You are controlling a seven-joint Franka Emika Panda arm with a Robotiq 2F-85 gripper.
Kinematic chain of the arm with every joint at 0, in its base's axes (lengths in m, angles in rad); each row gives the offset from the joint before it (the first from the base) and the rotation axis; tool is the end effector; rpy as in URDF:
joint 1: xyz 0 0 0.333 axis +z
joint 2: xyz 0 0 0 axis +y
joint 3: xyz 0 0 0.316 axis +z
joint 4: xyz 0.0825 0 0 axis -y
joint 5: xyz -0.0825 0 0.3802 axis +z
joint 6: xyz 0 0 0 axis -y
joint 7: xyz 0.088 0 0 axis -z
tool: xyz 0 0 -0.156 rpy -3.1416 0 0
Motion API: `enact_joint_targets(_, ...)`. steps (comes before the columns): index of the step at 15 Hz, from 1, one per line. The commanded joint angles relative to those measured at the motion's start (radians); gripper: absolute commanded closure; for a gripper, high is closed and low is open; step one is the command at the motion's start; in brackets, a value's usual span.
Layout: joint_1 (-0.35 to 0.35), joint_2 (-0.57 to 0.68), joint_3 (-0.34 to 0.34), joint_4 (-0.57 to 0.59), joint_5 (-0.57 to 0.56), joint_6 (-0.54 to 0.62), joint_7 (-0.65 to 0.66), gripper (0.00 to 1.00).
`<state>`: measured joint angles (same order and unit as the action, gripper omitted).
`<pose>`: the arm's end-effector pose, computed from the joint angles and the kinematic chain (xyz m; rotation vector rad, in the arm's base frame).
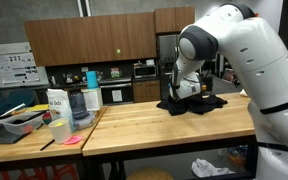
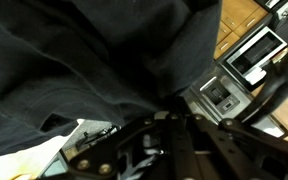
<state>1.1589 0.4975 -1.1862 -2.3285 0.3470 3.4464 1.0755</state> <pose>0.6015 -0.0281 0.3526 -2.1220 1.4681 -1.4452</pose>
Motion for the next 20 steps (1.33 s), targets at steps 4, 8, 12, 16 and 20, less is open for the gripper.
enact_joint_targets(4,0.126,-0.019,-0.137,-0.016,0.014,0.006,-0.037,0.99)
enact_joint_targets(8,0.236,-0.031,-0.26,-0.043,0.022,0.033,-0.034,0.99)
enact_joint_targets(12,0.367,-0.028,-0.4,-0.051,0.213,0.023,-0.122,0.99)
enact_joint_targets(16,0.494,-0.006,-0.561,-0.101,0.369,0.023,-0.174,0.99)
enact_joint_targets(20,0.6,0.008,-0.698,-0.133,0.48,0.019,-0.211,0.99)
